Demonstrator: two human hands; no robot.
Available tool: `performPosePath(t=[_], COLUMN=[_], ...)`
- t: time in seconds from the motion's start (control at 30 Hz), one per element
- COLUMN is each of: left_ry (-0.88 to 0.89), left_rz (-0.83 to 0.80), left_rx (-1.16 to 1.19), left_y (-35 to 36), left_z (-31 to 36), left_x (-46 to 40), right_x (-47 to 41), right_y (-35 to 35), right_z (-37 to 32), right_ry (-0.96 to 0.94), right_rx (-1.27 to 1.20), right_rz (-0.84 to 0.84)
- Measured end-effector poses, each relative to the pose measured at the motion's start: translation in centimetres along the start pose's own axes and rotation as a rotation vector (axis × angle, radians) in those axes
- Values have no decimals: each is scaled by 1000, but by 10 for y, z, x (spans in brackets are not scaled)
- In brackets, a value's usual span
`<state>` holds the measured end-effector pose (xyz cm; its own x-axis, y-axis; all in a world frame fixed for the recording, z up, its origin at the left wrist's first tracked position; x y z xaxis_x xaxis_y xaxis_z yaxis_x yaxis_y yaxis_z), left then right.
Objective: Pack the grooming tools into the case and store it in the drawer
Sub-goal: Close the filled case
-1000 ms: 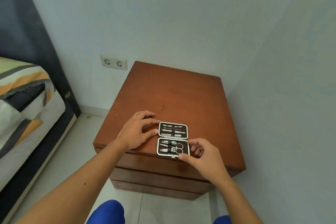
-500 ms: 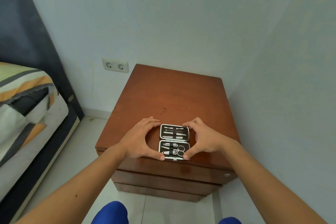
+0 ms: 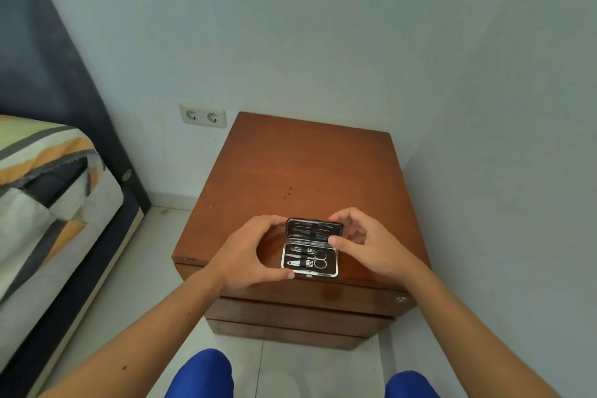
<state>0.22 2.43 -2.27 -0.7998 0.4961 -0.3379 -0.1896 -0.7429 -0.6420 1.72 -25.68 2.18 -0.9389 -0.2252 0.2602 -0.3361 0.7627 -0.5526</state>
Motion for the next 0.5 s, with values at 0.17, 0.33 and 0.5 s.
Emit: performPosePath(t=[0.17, 0.33, 0.5], left_ry=[-24, -16, -35], left_rz=[110, 164, 172], left_rx=[56, 7, -26], left_y=[14, 25, 28], left_z=[12, 10, 9], left_x=[7, 7, 8], right_x=[26, 35, 33], right_y=[22, 38, 41], right_z=[22, 34, 32], right_ry=[7, -75, -75], right_rx=[-38, 87, 114], right_rz=[144, 225, 224])
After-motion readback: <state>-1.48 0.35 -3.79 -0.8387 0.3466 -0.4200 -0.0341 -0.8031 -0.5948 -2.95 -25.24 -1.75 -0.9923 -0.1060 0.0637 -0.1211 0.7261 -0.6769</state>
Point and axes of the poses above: each hand's wrist, its own x-axis away from the middle knuckle, its own y-axis out of the palm, z = x × y, the point moved 2 cm from there along -x, towards the middle knuckle, and after that the axes turned 12 degrees about y, right-handed, at the moved point
